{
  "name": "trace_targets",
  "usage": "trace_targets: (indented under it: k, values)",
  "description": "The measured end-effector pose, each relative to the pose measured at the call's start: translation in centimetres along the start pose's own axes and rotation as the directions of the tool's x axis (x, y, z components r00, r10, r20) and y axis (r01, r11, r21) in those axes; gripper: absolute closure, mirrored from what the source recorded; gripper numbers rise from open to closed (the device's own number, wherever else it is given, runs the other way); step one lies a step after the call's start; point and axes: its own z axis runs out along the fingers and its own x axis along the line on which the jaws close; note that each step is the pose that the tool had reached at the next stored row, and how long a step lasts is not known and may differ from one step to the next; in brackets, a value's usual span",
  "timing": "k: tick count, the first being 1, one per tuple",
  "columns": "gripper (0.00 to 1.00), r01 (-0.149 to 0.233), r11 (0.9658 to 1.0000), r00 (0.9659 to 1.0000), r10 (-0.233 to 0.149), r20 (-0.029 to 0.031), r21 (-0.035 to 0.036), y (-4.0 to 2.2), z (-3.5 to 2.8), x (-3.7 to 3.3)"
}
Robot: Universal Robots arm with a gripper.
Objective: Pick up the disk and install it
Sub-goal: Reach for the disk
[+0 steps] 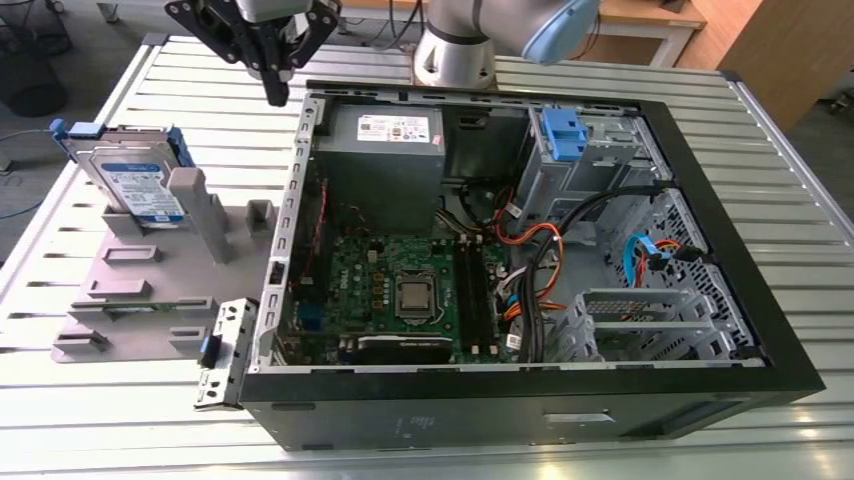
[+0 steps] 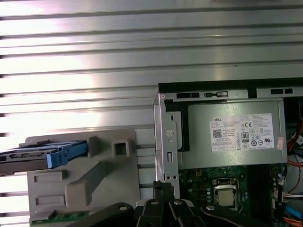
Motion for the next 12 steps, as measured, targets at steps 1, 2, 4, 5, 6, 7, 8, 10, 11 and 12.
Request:
trace_targets:
  k: [1,2,4,5,6,7,8,10,11,12]
  values:
    - [0.89,0.0,1.0,1.0,0.0,0.0,0.0,-0.01,0.0,0.15]
    - [0.89,0.0,1.0,1.0,0.0,0.0,0.0001,-0.02,-0.01,0.28]
    - [0.89,0.0,1.0,1.0,0.0,0.0001,0.0,-0.03,-0.01,0.45]
    - [0.89,0.0,1.0,1.0,0.0,0.0001,0.0,-0.03,-0.01,0.45]
    - [0.89,0.0,1.0,1.0,0.0,0.0,0.0,-0.04,-0.01,0.48]
    - [0.89,0.0,1.0,1.0,0.0,0.0,0.0,-0.04,-0.01,0.52]
    - [0.89,0.0,1.0,1.0,0.0,0.0001,0.0,-0.04,-0.01,0.53]
    - [0.89,0.0,1.0,1.0,0.0,0.0,0.0,-0.05,-0.02,0.59]
    - [0.89,0.0,1.0,1.0,0.0,0.0,0.0001,-0.05,-0.02,0.67]
    - [0.89,0.0,1.0,1.0,0.0,0.0,0.0,-0.06,-0.02,0.73]
